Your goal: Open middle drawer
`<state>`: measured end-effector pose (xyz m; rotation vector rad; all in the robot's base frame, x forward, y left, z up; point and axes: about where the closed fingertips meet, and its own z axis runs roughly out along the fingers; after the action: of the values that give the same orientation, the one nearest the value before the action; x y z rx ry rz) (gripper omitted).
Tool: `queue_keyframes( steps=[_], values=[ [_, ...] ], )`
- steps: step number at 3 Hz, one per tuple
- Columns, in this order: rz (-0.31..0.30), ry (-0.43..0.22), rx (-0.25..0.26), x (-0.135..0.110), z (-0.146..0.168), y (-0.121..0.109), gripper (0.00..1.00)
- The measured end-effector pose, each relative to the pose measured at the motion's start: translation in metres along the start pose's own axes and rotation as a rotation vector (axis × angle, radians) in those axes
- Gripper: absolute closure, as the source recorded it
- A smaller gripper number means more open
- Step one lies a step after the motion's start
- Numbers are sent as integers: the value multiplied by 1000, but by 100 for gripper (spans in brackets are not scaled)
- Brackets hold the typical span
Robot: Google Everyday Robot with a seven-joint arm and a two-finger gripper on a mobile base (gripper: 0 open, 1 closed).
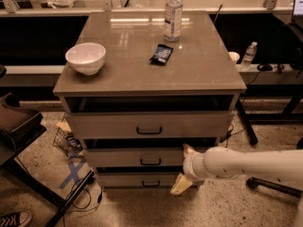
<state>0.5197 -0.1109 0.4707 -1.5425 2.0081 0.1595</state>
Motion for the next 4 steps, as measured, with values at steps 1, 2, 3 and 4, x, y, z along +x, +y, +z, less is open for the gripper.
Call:
queue_keyframes(
  steps=[1, 2, 3, 4],
  values=[
    [1, 30, 1, 6, 19, -18, 0],
    [-4, 64, -3, 11, 36, -35, 0],
    [-8, 78, -18, 19, 51, -47, 0],
    [-10, 93, -25, 25, 60, -55, 18]
  ],
)
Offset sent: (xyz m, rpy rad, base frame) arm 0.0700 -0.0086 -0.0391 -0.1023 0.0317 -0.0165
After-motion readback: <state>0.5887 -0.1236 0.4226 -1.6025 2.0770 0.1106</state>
